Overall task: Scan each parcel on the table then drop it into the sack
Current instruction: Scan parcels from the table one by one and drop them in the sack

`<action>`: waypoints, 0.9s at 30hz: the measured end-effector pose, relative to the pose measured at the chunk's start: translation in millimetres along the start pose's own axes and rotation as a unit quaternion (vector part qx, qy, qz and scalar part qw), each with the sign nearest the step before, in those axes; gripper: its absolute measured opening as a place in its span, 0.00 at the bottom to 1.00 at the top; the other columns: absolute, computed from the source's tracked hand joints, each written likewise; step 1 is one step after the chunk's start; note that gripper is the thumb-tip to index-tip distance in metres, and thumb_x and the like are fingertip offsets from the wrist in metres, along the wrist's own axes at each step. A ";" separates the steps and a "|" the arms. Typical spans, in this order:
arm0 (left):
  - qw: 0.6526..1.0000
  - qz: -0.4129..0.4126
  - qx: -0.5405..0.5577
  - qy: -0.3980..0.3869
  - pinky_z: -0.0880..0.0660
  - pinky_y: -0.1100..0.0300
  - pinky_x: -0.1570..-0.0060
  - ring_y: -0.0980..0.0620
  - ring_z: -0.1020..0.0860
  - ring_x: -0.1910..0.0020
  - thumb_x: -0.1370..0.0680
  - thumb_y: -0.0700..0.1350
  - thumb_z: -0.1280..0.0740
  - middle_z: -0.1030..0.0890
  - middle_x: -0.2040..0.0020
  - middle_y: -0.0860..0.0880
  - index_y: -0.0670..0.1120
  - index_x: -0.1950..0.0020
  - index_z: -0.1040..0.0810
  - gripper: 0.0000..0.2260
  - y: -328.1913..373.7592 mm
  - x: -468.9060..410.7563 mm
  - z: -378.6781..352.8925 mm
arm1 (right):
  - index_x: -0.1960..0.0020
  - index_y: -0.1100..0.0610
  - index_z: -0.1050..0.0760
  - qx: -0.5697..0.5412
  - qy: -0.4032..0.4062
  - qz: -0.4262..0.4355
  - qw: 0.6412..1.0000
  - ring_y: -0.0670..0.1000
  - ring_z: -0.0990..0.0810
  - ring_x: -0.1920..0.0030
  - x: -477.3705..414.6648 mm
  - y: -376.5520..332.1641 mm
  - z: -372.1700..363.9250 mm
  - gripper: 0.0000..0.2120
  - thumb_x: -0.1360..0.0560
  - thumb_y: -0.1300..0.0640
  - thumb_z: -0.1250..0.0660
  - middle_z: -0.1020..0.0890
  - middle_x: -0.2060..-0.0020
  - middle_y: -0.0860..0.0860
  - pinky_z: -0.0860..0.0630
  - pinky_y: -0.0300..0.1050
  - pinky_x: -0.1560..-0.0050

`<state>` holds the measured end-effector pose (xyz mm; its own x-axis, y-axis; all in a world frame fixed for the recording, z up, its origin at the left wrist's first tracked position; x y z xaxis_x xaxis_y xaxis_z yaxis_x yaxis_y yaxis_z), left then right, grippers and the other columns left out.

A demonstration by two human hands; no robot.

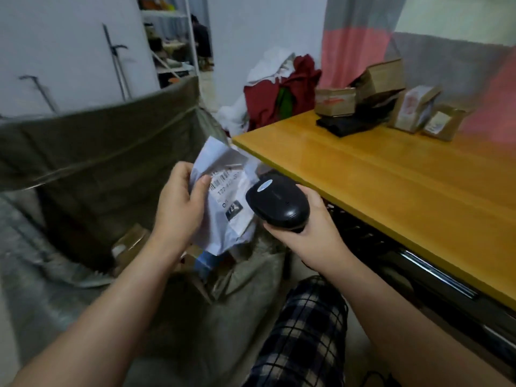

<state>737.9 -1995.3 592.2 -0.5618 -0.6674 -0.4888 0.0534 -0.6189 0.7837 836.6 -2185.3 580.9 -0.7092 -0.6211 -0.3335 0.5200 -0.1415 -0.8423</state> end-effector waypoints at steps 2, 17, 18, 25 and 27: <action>0.999 0.015 -0.023 0.031 0.30 0.57 0.60 0.59 0.27 0.62 0.19 0.44 0.38 0.25 0.60 0.52 0.45 0.51 0.30 0.04 -17.9 -5.7 26.8 | 0.55 0.33 0.33 0.010 -0.039 -0.018 0.999 0.47 0.29 0.34 -9.5 3.0 -23.3 0.23 0.31 0.54 0.23 0.33 0.32 0.49 0.32 0.49 0.31; 0.931 0.060 -0.327 -0.152 0.32 0.49 0.46 0.38 0.24 0.48 0.20 0.44 0.40 0.20 0.50 0.40 0.44 0.46 0.30 0.06 -110.0 -86.8 -48.2 | 0.37 0.54 0.25 0.088 0.002 -0.090 0.992 0.43 0.30 0.46 -57.7 51.6 -61.6 0.24 0.31 0.51 0.24 0.27 0.41 0.50 0.35 0.36 0.46; 0.931 0.053 -0.327 -0.153 0.32 0.49 0.46 0.38 0.24 0.47 0.20 0.44 0.40 0.20 0.49 0.40 0.44 0.45 0.30 0.06 -109.1 -86.1 -52.5 | 0.37 0.53 0.25 0.083 0.009 -0.097 0.992 0.44 0.29 0.46 -56.3 54.7 -57.9 0.24 0.31 0.51 0.24 0.27 0.41 0.50 0.34 0.37 0.45; 0.922 0.021 -0.325 -0.212 0.32 0.46 0.40 0.39 0.29 0.38 0.19 0.48 0.40 0.27 0.36 0.41 0.44 0.32 0.32 0.16 -79.2 -73.0 -74.8 | 0.36 0.55 0.26 0.069 0.064 -0.118 0.988 0.46 0.27 0.45 -40.4 61.5 -20.6 0.25 0.30 0.52 0.24 0.24 0.41 0.50 0.32 0.39 0.45; 0.941 -0.030 -0.298 -0.157 0.33 0.46 0.40 0.40 0.30 0.37 0.20 0.48 0.39 0.28 0.36 0.42 0.45 0.32 0.31 0.17 -49.0 -64.6 -77.5 | 0.39 0.51 0.26 0.054 0.087 -0.117 0.988 0.45 0.27 0.47 -29.4 57.4 1.0 0.21 0.30 0.53 0.24 0.24 0.43 0.49 0.33 0.38 0.47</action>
<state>835.5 -1953.9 555.7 -0.7894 -0.5268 -0.3153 0.4153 -0.8364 0.3577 887.7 -2175.9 542.8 -0.8819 -0.4214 -0.2112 0.3740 -0.3528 -0.8577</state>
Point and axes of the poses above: each hand's wrist, its own x-axis away from the middle knuckle, its own z-axis out of the back of the hand, y = z × x, the point moved 4 cm from there along -x, towards the middle knuckle
